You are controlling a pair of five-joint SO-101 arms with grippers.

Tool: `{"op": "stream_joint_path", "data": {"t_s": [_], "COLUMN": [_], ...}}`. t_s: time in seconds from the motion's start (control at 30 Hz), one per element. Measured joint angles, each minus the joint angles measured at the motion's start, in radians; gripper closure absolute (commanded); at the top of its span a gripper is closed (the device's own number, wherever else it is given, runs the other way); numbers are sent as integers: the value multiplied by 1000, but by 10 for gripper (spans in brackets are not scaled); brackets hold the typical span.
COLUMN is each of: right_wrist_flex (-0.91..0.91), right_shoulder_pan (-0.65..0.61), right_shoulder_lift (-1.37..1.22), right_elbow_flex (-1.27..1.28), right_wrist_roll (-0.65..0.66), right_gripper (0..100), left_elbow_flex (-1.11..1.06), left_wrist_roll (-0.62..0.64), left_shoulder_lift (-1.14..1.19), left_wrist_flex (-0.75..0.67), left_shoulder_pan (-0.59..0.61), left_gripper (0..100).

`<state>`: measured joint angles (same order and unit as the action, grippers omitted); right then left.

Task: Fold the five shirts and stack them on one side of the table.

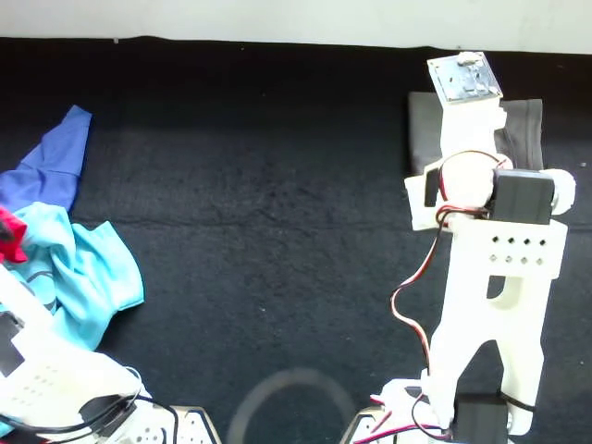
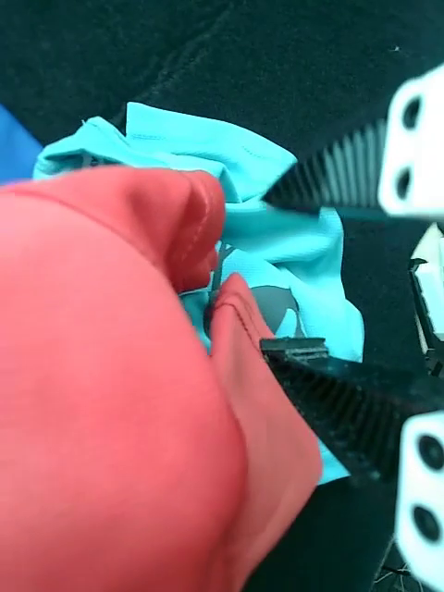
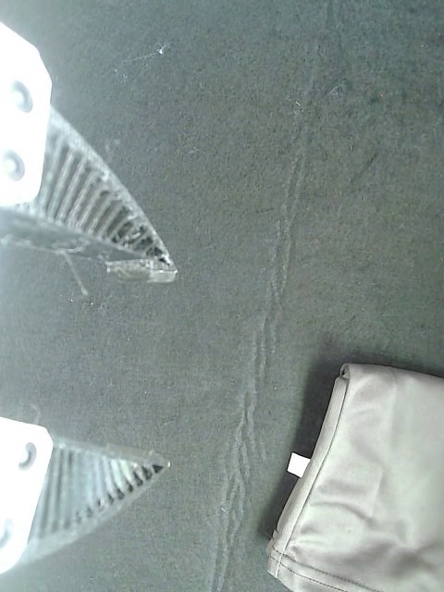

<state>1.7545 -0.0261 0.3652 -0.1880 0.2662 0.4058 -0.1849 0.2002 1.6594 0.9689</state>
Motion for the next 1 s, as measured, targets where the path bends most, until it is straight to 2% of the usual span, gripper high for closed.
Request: {"op": "stream_joint_path", "data": {"t_s": [0.37, 0.43, 0.57, 0.63, 0.83, 1.0], "right_wrist_flex": [0, 0, 0, 0, 0, -20], "right_shoulder_pan": [0, 0, 0, 0, 0, 0], "right_shoulder_lift": [0, 0, 0, 0, 2, 3], "right_elbow_flex": [0, 0, 0, 0, 35, 155], "right_wrist_roll": [0, 0, 0, 0, 0, 0], "right_gripper": [721, 721, 721, 721, 721, 721], "left_elbow_flex": [-226, -241, -245, -245, -244, -135], "left_wrist_roll": [3, -9, -54, -60, -60, -11], "left_shoulder_lift": [0, 0, 0, 0, 0, -25], "left_wrist_flex": [-226, -249, -262, -272, -275, -173], "left_shoulder_pan": [66, 83, 114, 127, 137, 37], "left_gripper": [759, 786, 998, 975, 991, 991]}}
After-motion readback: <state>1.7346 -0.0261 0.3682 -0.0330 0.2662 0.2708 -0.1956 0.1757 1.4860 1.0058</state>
